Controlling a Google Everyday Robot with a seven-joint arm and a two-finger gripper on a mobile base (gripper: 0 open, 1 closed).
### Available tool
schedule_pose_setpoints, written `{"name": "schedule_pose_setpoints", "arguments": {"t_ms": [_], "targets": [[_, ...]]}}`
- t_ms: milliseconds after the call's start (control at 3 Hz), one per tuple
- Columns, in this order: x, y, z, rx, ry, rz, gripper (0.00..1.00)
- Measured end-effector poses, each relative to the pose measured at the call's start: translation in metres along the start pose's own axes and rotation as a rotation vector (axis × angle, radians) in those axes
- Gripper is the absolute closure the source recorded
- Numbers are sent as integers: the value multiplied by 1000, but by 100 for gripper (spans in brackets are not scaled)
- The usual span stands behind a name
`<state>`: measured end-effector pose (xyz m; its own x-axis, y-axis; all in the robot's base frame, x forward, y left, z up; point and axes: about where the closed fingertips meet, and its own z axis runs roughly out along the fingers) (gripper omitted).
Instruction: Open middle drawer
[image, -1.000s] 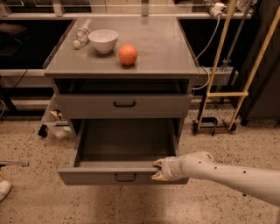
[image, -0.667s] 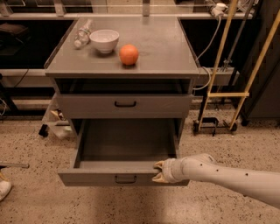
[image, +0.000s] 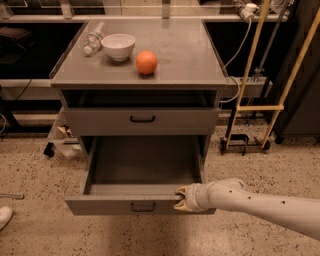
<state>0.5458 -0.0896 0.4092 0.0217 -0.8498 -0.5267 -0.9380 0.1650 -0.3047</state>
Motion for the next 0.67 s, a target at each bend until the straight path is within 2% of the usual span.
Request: {"name": "schedule_pose_setpoints", "arguments": {"t_ms": [667], "targets": [[1,8,-3,-6,0,0,100]]}}
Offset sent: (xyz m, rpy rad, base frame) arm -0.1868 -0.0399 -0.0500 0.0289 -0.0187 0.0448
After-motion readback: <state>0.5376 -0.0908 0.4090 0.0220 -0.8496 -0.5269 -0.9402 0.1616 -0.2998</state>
